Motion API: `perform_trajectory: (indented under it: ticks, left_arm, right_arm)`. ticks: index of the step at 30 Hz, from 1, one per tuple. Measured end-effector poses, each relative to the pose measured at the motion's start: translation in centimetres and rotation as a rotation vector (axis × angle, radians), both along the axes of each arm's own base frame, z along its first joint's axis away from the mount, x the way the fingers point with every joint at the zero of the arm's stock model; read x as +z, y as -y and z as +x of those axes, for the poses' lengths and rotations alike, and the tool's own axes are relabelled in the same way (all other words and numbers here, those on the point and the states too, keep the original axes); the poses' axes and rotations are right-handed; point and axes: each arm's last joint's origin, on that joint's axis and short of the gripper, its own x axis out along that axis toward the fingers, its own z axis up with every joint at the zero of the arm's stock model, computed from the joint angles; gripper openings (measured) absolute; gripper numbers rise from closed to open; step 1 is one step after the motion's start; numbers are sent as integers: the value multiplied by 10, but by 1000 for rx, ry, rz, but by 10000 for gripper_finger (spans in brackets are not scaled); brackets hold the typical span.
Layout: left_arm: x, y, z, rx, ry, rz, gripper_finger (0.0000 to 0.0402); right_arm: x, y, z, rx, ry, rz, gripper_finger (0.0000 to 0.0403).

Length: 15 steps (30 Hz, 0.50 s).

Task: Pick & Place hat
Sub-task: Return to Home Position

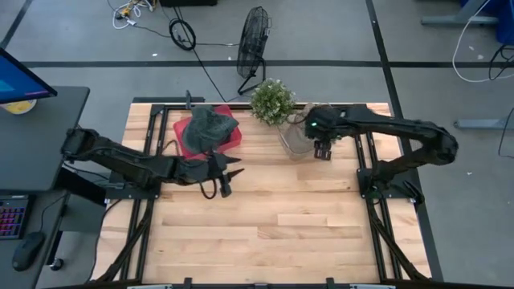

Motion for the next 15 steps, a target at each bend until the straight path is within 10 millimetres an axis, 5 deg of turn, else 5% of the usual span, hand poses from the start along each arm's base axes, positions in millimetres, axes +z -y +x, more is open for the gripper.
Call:
perform_trajectory:
  ticks: [9, 15]
  left_arm:
    - [45, -6, -55, 50, 97, -79, 165]
    - [60, -15, -94, 72, 94, -74, 165]
  right_arm:
    - [75, -39, -49, 83, 565, 43, 206]
    - [77, -58, -75, 240, 864, 104, 206]
